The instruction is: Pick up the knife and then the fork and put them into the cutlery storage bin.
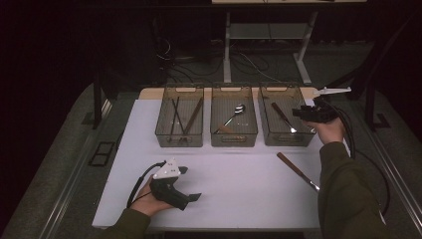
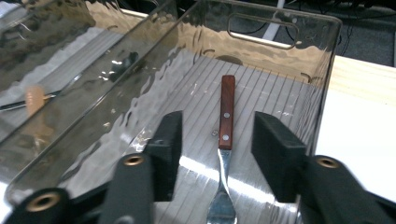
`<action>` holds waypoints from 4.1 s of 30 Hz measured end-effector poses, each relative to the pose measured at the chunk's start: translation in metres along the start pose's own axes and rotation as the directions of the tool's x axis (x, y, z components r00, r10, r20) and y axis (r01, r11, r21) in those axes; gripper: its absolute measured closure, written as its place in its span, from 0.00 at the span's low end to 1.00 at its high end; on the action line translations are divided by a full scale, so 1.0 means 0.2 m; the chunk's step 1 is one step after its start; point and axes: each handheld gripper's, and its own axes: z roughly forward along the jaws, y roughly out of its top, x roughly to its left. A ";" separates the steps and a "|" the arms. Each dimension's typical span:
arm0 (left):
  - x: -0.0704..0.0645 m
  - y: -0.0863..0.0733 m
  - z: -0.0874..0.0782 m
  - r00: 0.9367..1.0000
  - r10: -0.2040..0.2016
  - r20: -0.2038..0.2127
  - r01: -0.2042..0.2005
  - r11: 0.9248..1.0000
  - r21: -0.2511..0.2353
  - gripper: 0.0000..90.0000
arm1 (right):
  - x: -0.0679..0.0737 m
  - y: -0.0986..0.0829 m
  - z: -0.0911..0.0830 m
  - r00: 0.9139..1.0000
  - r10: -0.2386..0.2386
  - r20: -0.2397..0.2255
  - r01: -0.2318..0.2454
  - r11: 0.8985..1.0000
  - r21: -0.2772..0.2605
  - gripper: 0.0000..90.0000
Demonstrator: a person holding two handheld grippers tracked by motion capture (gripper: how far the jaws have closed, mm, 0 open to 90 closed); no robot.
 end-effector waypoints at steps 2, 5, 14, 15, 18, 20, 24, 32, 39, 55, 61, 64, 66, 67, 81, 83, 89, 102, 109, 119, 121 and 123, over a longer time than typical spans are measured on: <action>0.00 0.00 0.00 1.000 0.001 0.000 -0.001 1.000 0.002 0.00 | 0.01 0.00 -0.03 1.000 0.000 -0.015 -0.001 1.000 -0.012 0.52; 0.00 0.00 0.00 1.000 0.003 0.000 -0.003 1.000 0.002 0.00 | 0.03 -0.02 -0.08 0.999 -0.008 -0.035 0.007 1.000 -0.021 0.47; 0.00 0.00 0.00 1.000 0.000 -0.003 0.000 1.000 0.001 0.00 | 0.11 -0.10 -0.26 0.997 -0.052 -0.062 0.048 0.997 -0.055 0.43; 0.00 0.00 -0.01 1.000 -0.006 -0.006 0.006 1.000 -0.001 0.00 | 0.12 -0.11 -0.27 0.996 -0.056 -0.068 0.052 0.997 -0.060 0.43; 0.01 0.00 -0.02 1.000 -0.008 -0.012 0.008 1.000 -0.006 0.00 | 0.15 -0.14 -0.32 0.994 -0.071 -0.080 0.066 0.995 -0.070 0.42; 0.02 0.00 -0.02 1.000 -0.009 -0.008 0.009 1.000 -0.011 0.00 | 0.16 -0.17 -0.33 0.993 -0.077 -0.090 0.070 0.995 -0.071 0.41; 0.04 -0.01 -0.05 1.000 -0.014 -0.011 0.014 1.000 -0.018 0.00 | 0.19 -0.22 -0.36 0.991 -0.079 -0.109 0.071 0.995 -0.070 0.40; 0.03 -0.01 -0.03 1.000 -0.016 -0.007 0.016 1.000 -0.006 0.00 | 0.25 -0.31 -0.40 0.984 -0.094 -0.154 0.085 0.994 -0.063 0.39; 0.03 -0.02 -0.04 1.000 -0.017 -0.013 0.017 1.000 -0.009 0.00 | 0.31 -0.37 -0.44 0.975 -0.132 -0.180 0.126 0.991 -0.047 0.38; 0.03 -0.02 -0.04 1.000 -0.012 -0.016 0.012 1.000 0.000 0.00 | 0.31 -0.56 -0.44 0.975 -0.114 -0.193 0.124 0.992 0.039 0.38; 0.03 -0.01 -0.04 1.000 -0.011 -0.017 0.011 1.000 0.000 0.00 | 0.30 -0.61 -0.41 0.974 -0.107 -0.200 0.127 0.988 0.087 0.43; 0.03 -0.01 -0.04 1.000 -0.012 -0.017 0.012 1.000 -0.001 0.00 | 0.31 -0.62 -0.39 0.975 -0.112 -0.191 0.134 0.985 0.107 0.47; 0.03 -0.01 -0.04 1.000 -0.011 -0.016 0.011 1.000 -0.001 0.00 | 0.31 -0.62 -0.39 0.976 -0.115 -0.185 0.138 0.983 0.120 0.50; 0.03 -0.01 -0.04 1.000 -0.011 -0.016 0.011 1.000 -0.001 0.00 | 0.31 -0.62 -0.39 0.977 -0.116 -0.181 0.140 0.982 0.128 0.52; 0.03 -0.01 -0.04 1.000 -0.006 -0.015 0.006 1.000 0.005 0.00 | 0.29 -0.65 -0.33 0.981 -0.113 -0.157 0.144 0.968 0.205 0.72; 0.03 -0.01 -0.04 1.000 -0.007 -0.016 0.007 1.000 0.005 0.00 | 0.29 -0.66 -0.32 0.980 -0.118 -0.162 0.152 0.965 0.214 0.73; 0.03 -0.01 -0.04 1.000 -0.006 -0.016 0.006 1.000 0.008 0.00 | 0.31 -0.66 -0.30 0.978 -0.133 -0.160 0.169 0.956 0.238 0.75; 0.03 -0.02 -0.04 1.000 -0.005 -0.016 0.005 1.000 0.009 0.00 | 0.32 -0.66 -0.28 0.971 -0.189 -0.146 0.224 0.929 0.294 0.83; 0.03 -0.01 -0.04 1.000 -0.005 -0.016 0.005 1.000 0.011 0.00 | 0.34 -0.60 -0.25 0.964 -0.217 -0.155 0.261 0.886 0.382 0.84; 0.03 -0.02 -0.03 1.000 -0.007 -0.014 0.007 1.000 0.011 0.00 | 0.37 -0.48 -0.17 0.954 -0.231 -0.189 0.298 0.778 0.554 0.83; 0.03 -0.02 -0.03 1.000 -0.005 -0.013 0.005 1.000 0.013 0.00 | 0.38 -0.46 -0.14 0.955 -0.227 -0.192 0.297 0.750 0.591 0.83; 0.03 -0.02 -0.03 1.000 -0.005 -0.014 0.005 1.000 0.012 0.00 | 0.38 -0.44 -0.12 0.954 -0.223 -0.201 0.300 0.724 0.621 0.83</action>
